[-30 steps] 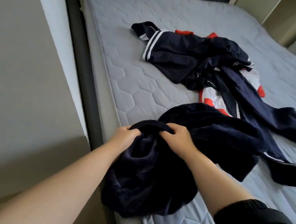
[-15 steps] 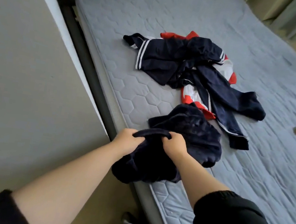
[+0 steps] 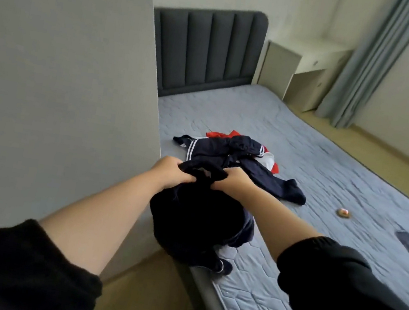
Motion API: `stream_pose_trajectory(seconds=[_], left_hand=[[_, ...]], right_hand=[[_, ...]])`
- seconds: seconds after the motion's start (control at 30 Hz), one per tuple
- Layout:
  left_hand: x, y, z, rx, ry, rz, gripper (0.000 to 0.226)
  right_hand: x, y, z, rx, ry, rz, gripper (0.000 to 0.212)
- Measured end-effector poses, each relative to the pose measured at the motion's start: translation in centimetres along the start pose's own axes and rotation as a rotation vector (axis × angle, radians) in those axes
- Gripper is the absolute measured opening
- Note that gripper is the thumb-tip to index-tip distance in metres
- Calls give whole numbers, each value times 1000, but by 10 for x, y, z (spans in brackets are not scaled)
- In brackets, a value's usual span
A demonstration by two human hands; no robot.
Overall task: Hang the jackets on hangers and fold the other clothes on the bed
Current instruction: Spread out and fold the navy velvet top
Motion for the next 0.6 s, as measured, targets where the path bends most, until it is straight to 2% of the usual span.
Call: stream_pose_trajectory(seconds=[0.1, 0.2, 0.3, 0.4, 0.5, 0.53, 0.6], left_hand=[[63, -53, 25, -110, 135, 73, 15], [124, -106, 42, -402, 238, 202, 11], [176, -149, 52, -616, 279, 360, 3], [222, -191, 60, -657, 288, 544, 11], [264, -233, 63, -573, 383, 808, 8], [270, -239, 58, -589, 361, 789, 9], [271, -238, 40, -705, 212, 576, 11]], right_hand=[[64, -11, -57, 87, -98, 105, 3], [122, -34, -101, 267, -125, 259, 15], [169, -50, -148, 391, -189, 378, 16], [211, -61, -197, 475, -349, 522, 15], [253, -71, -230, 488, -653, 753, 15], [259, -72, -232, 502, -685, 758, 15], [254, -73, -223, 564, -588, 674, 15]])
Point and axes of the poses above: each hand's wrist, its own x-axis away from the middle knuckle, its own y-axis out of the palm, z = x × y, the point moved 8 cm from there along -x, towards the middle knuckle, and after that the axes turned 4 degrees about -x, right-handed, at the moved point
